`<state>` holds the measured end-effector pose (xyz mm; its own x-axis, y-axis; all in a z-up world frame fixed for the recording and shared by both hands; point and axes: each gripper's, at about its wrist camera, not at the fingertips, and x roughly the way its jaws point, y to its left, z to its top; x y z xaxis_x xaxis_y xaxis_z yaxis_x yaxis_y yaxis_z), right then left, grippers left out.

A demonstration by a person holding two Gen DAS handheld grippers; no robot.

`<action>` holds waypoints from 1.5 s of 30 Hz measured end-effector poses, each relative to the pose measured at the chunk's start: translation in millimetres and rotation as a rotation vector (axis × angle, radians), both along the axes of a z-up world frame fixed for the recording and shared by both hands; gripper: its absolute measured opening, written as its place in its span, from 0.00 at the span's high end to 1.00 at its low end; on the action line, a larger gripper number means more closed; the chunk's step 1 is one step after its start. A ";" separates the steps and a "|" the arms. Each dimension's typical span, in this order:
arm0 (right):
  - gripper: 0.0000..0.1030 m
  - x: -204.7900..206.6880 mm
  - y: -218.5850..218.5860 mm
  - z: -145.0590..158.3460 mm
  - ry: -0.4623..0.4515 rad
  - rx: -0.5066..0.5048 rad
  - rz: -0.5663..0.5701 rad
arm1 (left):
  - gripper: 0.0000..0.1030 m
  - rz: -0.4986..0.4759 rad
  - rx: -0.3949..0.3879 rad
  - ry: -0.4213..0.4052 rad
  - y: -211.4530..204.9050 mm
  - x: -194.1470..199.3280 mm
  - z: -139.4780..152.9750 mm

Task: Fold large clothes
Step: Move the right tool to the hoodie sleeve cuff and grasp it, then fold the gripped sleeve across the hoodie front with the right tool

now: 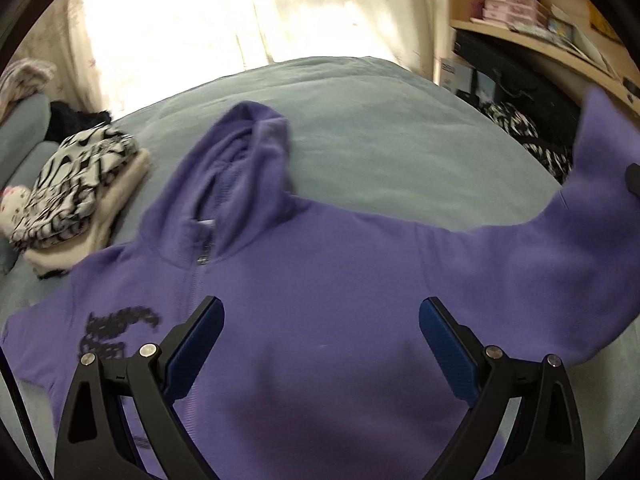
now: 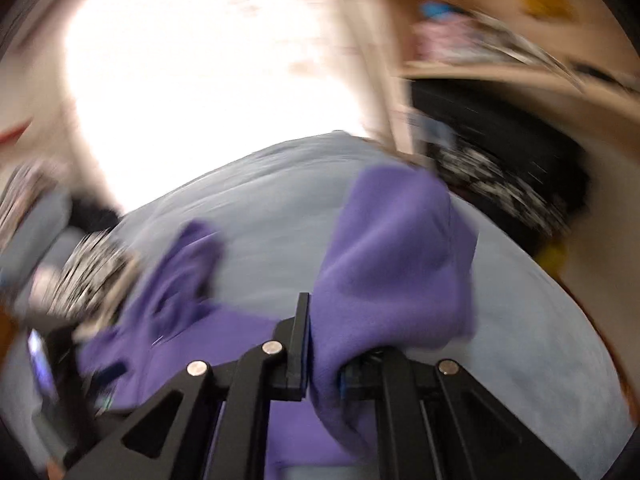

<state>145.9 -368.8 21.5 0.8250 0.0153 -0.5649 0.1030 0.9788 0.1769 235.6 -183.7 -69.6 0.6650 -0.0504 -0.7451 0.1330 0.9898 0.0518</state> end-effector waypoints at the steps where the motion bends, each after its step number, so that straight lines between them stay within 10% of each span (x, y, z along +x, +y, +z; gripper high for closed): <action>1: 0.90 2.5 25.1 1.3 0.006 -0.024 0.067 | 0.06 0.017 -0.010 -0.001 10.8 -1.5 3.3; 13: 0.84 1.9 170.7 -111.8 0.311 -0.124 0.405 | 0.06 0.203 -0.124 0.090 143.2 -21.2 -21.6; 19: 0.48 -18.6 181.1 -119.5 0.321 -0.073 0.445 | 0.06 0.190 -0.192 0.148 161.7 -21.5 -35.7; 34: 0.48 -93.8 125.5 -100.1 0.258 -0.030 0.203 | 0.06 -0.073 -0.145 0.163 70.8 -48.4 -17.2; 45: 0.48 -102.5 103.4 -108.6 0.266 0.023 0.153 | 0.06 -0.133 0.115 0.223 -18.6 -21.9 -45.9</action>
<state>43.4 -265.4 -87.1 0.6350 0.1429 -0.7592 0.0004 0.9827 0.1853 213.8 -202.3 -115.4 0.4774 -0.0329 -0.8781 0.2823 0.9521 0.1178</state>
